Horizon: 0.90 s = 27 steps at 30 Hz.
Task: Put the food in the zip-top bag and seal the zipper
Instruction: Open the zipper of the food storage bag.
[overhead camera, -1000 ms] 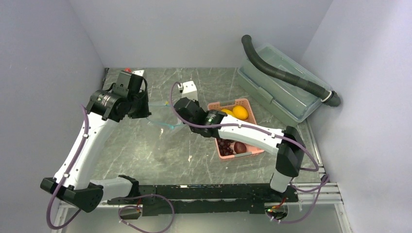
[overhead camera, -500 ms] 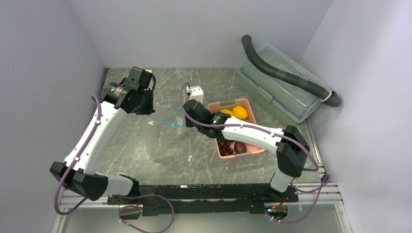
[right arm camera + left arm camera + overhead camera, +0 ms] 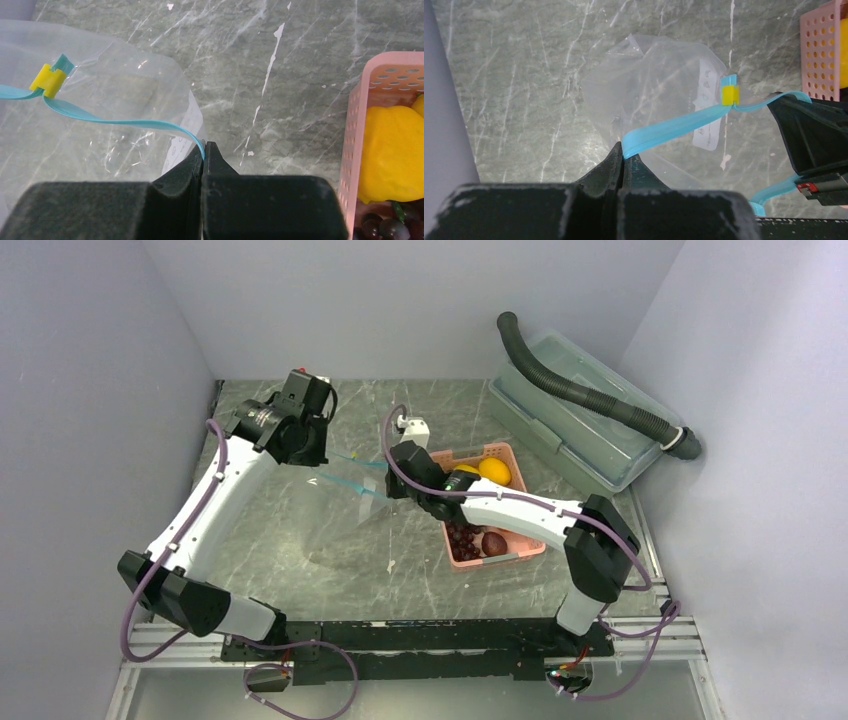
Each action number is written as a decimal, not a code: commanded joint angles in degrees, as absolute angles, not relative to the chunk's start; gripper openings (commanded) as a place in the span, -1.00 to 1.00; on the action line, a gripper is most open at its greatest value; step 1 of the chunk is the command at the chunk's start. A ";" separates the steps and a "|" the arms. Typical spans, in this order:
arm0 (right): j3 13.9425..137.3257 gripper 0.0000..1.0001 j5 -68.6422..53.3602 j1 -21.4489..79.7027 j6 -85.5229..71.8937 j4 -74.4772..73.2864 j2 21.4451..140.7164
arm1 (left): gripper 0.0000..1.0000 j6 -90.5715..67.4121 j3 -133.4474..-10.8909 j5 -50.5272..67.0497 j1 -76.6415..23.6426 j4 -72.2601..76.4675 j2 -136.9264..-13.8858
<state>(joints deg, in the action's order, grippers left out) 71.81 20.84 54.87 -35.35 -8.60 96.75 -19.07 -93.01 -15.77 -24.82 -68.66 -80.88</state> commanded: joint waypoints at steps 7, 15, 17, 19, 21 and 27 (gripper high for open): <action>67.01 -1.00 18.53 53.08 -37.17 -5.83 97.31 | -1.00 -15.75 -95.91 -25.44 -25.18 -64.69 -81.06; 67.43 -0.85 16.19 52.82 -37.06 -3.83 95.57 | -1.00 -15.30 -92.77 -23.77 -26.15 -61.59 -80.86; 68.42 -0.72 15.57 52.82 -36.56 -4.11 95.26 | -1.00 -15.10 -91.89 -23.82 -26.44 -61.00 -80.82; 69.45 -0.64 14.98 52.82 -36.27 -4.56 95.12 | -1.00 -14.69 -90.86 -23.69 -26.86 -60.25 -80.69; 70.35 -0.58 14.28 52.82 -36.05 -4.65 94.97 | -1.00 -14.29 -90.03 -23.49 -27.17 -59.62 -80.60; 72.15 -0.25 13.05 52.82 -35.75 -5.20 94.18 | -1.00 -13.77 -87.92 -23.87 -28.07 -58.36 -80.47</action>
<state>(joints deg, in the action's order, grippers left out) 68.73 14.28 53.06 -36.69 -4.84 96.75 -15.51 -88.92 -21.76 -27.46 -60.82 -81.71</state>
